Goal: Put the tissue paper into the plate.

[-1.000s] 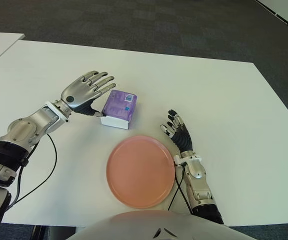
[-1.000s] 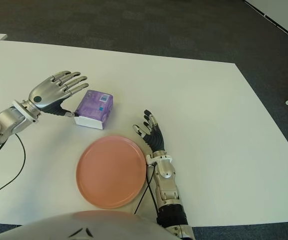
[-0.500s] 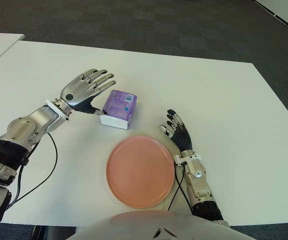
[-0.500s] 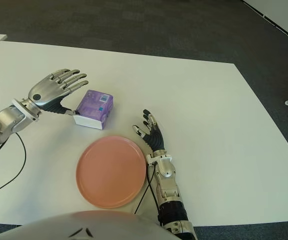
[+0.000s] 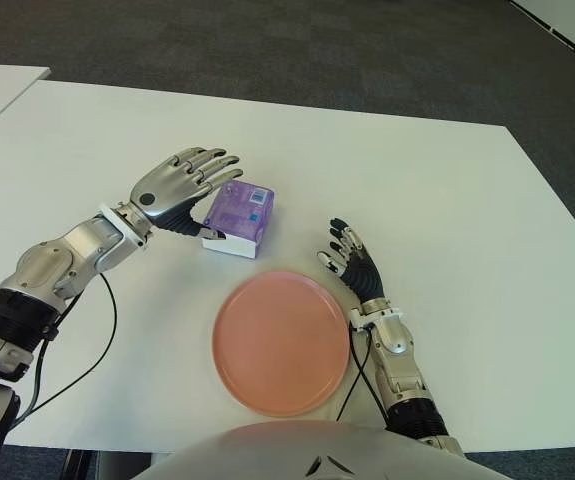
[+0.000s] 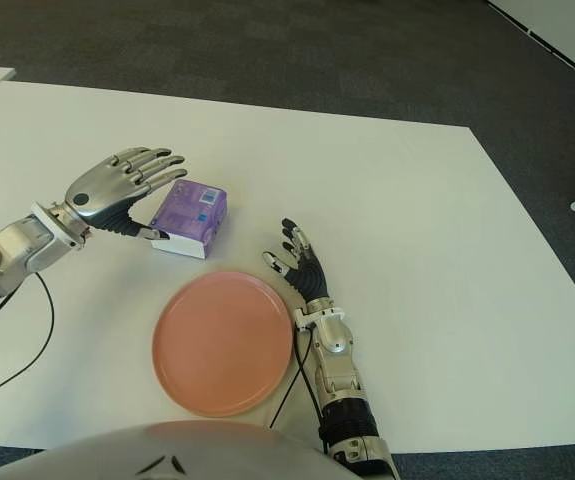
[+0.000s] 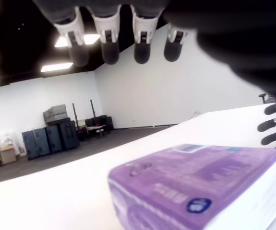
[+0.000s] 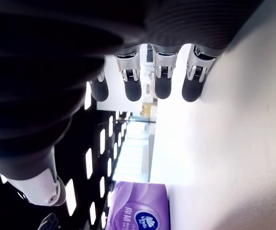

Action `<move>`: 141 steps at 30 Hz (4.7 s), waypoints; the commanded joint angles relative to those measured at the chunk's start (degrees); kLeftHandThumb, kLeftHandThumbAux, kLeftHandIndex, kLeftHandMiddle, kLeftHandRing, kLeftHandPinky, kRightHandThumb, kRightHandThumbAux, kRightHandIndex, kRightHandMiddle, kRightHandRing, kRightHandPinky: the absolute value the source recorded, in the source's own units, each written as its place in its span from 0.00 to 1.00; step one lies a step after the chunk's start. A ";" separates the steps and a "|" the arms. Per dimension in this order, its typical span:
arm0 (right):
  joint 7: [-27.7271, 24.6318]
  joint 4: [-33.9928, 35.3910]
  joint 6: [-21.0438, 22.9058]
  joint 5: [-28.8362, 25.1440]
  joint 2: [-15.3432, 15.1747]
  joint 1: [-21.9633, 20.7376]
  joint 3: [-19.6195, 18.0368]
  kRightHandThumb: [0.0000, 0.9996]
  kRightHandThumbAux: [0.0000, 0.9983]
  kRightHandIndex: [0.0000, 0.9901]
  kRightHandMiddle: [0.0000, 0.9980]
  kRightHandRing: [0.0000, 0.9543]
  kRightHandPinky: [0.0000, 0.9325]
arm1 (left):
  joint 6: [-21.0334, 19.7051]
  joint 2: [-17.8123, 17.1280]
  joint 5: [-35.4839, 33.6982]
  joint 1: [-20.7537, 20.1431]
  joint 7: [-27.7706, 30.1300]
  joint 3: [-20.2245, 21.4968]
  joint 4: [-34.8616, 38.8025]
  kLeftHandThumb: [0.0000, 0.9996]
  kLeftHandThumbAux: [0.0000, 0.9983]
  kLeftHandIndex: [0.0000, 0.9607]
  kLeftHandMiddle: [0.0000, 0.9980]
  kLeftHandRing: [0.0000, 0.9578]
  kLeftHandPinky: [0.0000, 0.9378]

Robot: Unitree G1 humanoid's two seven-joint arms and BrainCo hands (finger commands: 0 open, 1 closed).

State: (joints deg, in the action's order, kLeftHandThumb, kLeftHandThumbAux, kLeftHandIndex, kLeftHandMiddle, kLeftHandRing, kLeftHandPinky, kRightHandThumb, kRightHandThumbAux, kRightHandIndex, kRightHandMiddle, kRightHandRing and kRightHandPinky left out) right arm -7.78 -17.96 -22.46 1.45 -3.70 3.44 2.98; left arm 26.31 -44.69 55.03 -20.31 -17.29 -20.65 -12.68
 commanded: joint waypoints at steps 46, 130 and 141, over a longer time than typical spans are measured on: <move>1.28 -2.64 6.63 0.43 0.55 3.30 0.65 0.00 0.64 0.00 0.00 0.00 0.00 | -1.68 1.39 19.68 -10.60 -11.16 -13.28 -20.56 0.00 0.39 0.00 0.00 0.00 0.00; 3.99 8.34 17.72 0.84 0.73 7.45 2.47 0.00 0.66 0.01 0.02 0.00 0.00 | 0.04 9.81 8.67 -18.80 -14.93 -17.40 -34.95 0.01 0.39 0.00 0.00 0.00 0.00; 3.99 8.12 16.83 0.51 0.85 7.65 2.26 0.00 0.69 0.02 0.03 0.02 0.01 | -1.19 12.37 9.03 -22.10 -19.74 -19.87 -43.96 0.01 0.38 0.00 0.00 0.00 0.00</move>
State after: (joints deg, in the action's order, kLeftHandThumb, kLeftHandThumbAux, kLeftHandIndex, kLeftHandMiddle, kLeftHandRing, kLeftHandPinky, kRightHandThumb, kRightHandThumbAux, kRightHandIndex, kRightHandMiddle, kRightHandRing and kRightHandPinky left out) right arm -3.25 -6.42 -8.85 1.99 -2.38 7.15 5.43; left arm 25.52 -33.21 63.20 -41.89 -35.83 -39.28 -54.36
